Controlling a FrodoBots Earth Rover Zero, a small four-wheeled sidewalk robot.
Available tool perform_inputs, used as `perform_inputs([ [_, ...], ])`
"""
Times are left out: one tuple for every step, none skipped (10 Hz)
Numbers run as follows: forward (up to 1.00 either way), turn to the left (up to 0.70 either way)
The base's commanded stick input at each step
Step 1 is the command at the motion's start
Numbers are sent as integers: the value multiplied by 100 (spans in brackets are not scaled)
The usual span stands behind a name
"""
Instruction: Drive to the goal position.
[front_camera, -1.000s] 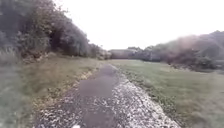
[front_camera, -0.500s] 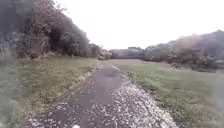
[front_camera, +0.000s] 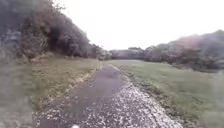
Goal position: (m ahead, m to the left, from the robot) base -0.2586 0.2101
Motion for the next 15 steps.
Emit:
perform_inputs([
  [47, 0],
  [48, 0],
  [36, 0],
  [6, 0],
  [0, 0],
  [0, 0],
  [0, 0],
  [0, 0],
  [0, 0],
  [0, 0],
  [0, 0],
  [0, 0],
  [0, 0],
  [70, 0],
  [70, 0],
])
